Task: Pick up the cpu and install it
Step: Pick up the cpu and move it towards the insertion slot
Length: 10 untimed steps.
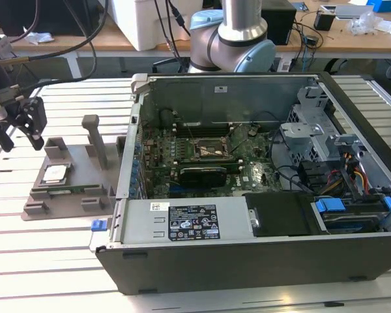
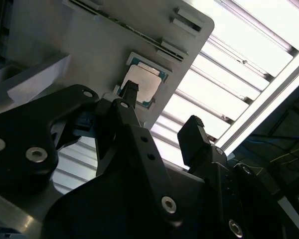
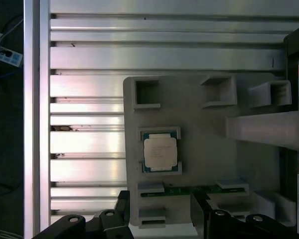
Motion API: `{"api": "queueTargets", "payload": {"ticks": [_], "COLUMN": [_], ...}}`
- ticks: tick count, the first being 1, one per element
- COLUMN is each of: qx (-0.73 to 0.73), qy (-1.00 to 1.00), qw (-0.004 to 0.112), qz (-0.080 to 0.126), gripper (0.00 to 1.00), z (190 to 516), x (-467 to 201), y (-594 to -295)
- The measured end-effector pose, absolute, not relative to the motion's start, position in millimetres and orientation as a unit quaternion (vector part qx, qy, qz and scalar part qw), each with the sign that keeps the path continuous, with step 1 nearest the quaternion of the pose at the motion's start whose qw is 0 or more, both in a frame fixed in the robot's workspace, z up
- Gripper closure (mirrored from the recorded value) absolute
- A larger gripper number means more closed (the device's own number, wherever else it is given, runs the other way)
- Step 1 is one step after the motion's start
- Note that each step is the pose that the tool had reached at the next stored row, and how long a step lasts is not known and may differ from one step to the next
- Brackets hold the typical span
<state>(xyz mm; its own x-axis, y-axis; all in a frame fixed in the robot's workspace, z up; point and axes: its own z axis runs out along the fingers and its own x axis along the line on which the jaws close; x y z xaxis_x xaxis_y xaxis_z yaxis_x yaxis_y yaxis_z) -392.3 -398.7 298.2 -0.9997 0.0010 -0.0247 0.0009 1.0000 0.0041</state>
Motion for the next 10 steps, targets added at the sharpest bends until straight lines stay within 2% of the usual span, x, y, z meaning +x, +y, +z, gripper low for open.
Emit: {"api": "queueTargets", "payload": {"ticks": [10], "qx": [0.000], "qy": [1.000], "qw": [0.012], "qz": [-0.002], "gripper": [0.40], "z": [291.8], "x": [-389.8], "y": [-398.6]}}
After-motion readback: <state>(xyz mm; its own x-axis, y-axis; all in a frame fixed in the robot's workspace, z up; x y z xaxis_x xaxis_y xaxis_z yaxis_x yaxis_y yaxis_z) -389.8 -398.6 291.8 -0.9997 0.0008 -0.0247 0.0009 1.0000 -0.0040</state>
